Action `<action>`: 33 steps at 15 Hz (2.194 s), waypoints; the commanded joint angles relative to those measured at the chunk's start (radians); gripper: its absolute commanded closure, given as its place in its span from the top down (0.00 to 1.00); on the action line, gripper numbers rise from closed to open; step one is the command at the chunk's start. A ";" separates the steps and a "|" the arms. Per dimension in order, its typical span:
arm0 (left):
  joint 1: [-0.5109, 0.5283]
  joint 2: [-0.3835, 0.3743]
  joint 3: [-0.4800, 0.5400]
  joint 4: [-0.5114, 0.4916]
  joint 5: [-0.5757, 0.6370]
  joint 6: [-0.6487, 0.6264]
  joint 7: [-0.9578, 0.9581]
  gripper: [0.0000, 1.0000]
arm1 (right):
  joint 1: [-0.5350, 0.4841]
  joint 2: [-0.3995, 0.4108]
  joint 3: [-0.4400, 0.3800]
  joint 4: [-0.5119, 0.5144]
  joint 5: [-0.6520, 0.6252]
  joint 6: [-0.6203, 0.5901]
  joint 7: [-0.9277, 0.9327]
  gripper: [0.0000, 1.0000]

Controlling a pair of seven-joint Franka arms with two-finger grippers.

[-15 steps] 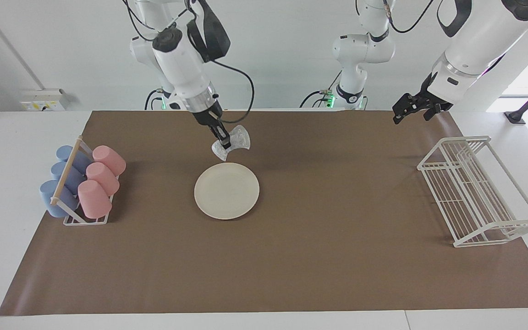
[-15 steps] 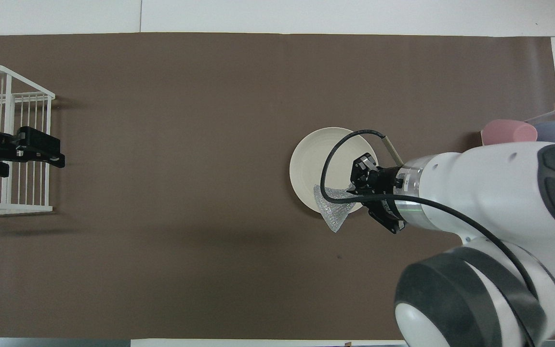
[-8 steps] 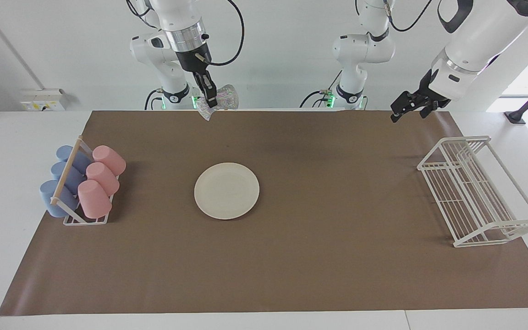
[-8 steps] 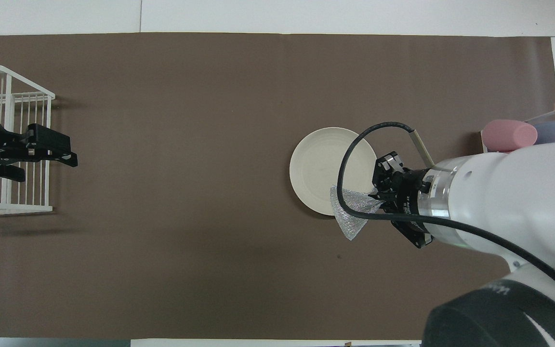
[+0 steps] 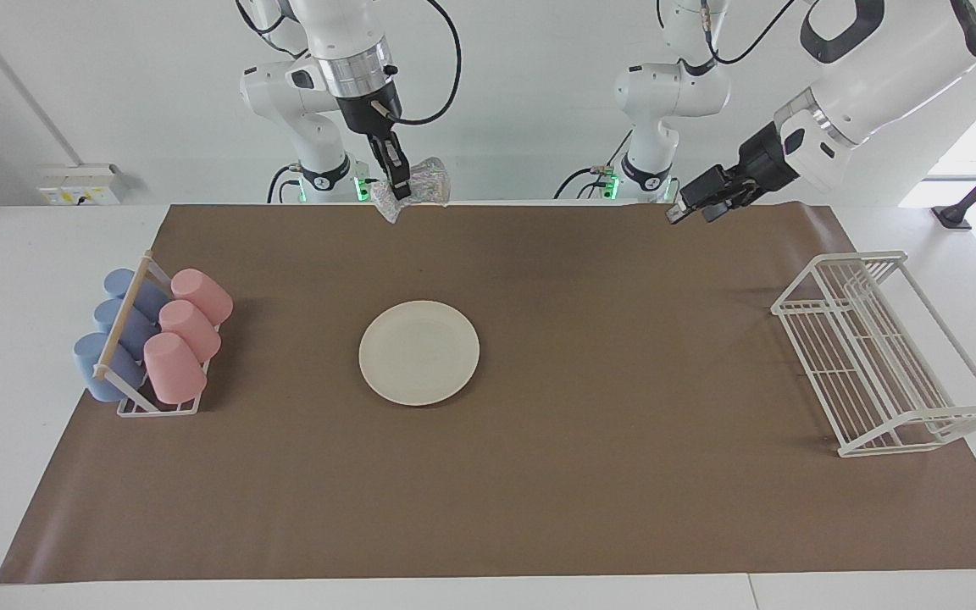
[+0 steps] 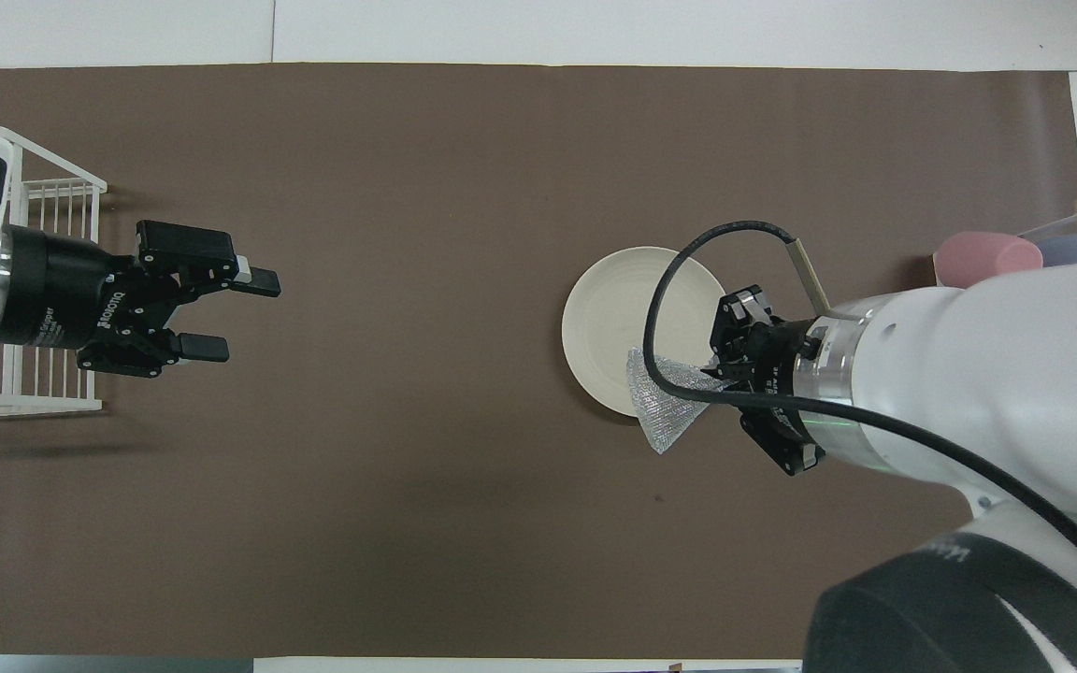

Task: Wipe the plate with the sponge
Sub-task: 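Wipe the sponge toward the plate's near edge while the left gripper approaches, then grasp the sponge with the left gripper while the right gripper releases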

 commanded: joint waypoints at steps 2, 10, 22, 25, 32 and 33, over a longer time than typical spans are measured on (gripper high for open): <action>-0.065 -0.156 -0.003 -0.248 -0.240 0.192 -0.009 1.00 | -0.003 0.043 0.006 0.019 0.017 0.081 0.106 0.00; -0.464 -0.119 -0.002 -0.300 -0.657 0.773 0.002 1.00 | -0.001 0.038 0.006 0.019 -0.002 0.043 0.091 0.00; -0.447 0.088 0.003 -0.108 -0.766 0.516 0.139 1.00 | -0.001 0.037 0.006 0.019 -0.002 0.040 0.089 0.00; -0.501 0.100 -0.003 -0.097 -0.798 0.620 0.129 1.00 | 0.007 0.037 0.006 0.019 -0.002 0.039 0.089 0.00; -0.537 0.111 -0.003 -0.085 -0.802 0.570 0.123 0.49 | 0.008 0.037 0.006 0.019 -0.002 0.040 0.089 0.00; -0.533 0.109 0.000 -0.085 -0.800 0.547 0.122 0.35 | 0.008 0.035 0.006 0.019 -0.002 0.040 0.089 0.00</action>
